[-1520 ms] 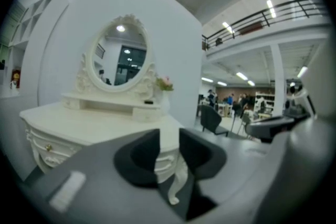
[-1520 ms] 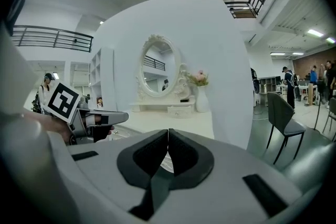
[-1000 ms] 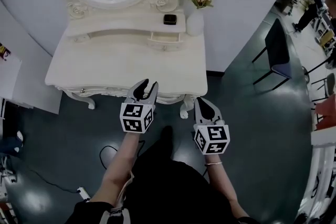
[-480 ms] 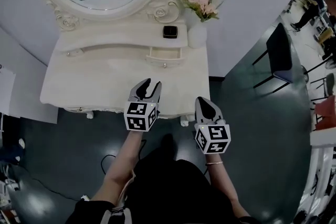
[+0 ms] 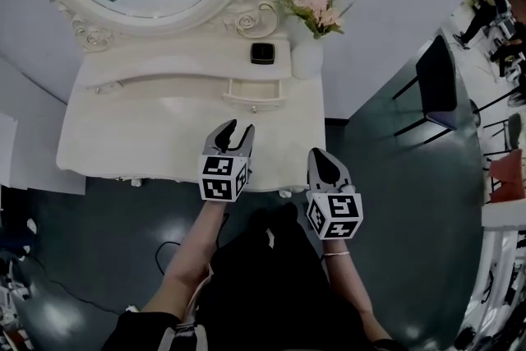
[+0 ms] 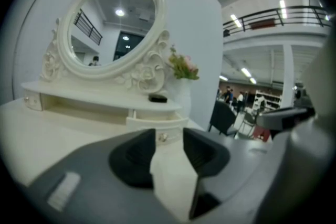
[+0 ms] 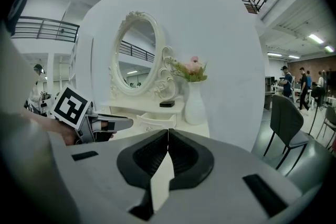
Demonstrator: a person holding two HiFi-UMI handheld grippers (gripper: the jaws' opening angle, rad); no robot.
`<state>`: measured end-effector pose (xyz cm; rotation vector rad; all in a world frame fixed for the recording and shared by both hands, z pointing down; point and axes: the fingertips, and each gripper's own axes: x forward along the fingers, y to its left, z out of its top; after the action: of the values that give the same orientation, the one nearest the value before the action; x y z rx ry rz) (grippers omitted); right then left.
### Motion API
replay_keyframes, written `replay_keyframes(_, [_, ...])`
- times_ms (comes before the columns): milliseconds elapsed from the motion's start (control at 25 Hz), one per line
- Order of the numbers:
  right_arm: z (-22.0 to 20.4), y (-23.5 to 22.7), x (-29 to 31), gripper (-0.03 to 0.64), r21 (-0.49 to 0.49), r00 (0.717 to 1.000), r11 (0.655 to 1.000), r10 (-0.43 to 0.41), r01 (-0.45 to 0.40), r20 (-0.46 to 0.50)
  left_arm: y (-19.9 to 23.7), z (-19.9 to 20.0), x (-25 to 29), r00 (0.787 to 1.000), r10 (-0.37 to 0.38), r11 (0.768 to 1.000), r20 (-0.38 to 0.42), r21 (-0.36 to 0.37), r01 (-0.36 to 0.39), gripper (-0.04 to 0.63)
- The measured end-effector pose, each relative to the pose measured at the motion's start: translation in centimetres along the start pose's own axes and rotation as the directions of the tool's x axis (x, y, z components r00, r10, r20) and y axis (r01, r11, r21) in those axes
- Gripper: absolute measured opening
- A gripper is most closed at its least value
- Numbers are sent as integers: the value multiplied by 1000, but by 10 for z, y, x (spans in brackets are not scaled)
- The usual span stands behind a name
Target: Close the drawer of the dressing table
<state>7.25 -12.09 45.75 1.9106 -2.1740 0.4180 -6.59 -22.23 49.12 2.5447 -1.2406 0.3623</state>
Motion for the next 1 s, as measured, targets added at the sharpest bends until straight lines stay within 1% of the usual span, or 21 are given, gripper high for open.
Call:
replay_keyframes(120, [6,-8,8,5,-5,1000,1000,11,-11,6,-1,0,9,1000,14,1000,-11,0,-14,167])
replay_keyframes(640, [23,-41,45,5,-22,994,994,111,-112,-8,2,1,43,991,123,992,-49,-22,-124,175])
replay_keyframes(1000, [18,-59,57,5,-16,988,989,150,-150,-28,2,-9,61,979,184,982,-83,-23,-186,179])
